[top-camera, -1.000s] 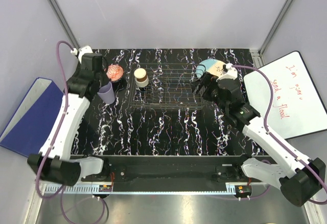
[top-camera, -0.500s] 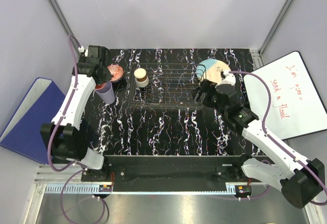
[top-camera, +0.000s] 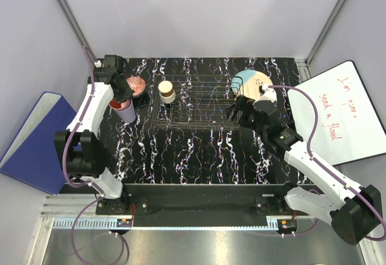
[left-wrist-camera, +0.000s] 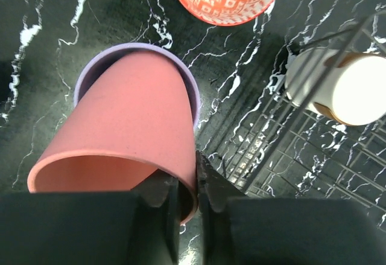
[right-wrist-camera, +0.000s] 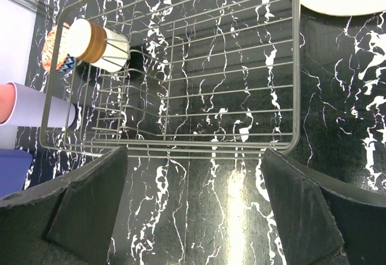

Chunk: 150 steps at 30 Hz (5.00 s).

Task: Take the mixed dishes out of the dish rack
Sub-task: Place the cup at the center of the board, then pick up the cup from the dish rack.

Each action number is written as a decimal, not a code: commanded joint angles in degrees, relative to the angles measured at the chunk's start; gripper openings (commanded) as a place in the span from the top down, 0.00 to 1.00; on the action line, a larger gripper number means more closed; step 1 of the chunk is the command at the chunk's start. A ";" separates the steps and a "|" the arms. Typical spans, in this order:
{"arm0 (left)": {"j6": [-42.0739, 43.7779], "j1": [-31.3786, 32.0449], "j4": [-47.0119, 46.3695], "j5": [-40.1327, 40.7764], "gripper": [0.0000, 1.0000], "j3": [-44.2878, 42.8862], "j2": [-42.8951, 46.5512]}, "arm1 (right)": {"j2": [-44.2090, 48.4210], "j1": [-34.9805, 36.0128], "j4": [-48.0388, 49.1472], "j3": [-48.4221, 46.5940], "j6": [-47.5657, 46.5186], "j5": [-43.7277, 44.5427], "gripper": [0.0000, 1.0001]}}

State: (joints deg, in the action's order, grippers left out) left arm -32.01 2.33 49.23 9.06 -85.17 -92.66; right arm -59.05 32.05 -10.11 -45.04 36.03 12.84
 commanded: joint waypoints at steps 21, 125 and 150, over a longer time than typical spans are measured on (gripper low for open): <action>-2.27 8.73 -10.45 -0.71 0.01 -8.45 16.36 | -15.62 2.13 -2.70 -17.43 -14.14 -1.68 0.00; -40.13 19.82 -104.67 -46.32 0.01 47.02 28.95 | -27.53 -9.47 99.93 7.15 46.15 -38.59 1.00; -36.99 22.46 -102.32 -45.88 0.44 45.44 24.46 | -32.62 -1.12 98.44 2.50 42.37 -42.73 1.00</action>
State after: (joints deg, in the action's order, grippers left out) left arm -70.43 24.36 -49.39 -34.98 -36.97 -68.25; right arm -91.39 30.28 73.12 -40.45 79.15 -28.67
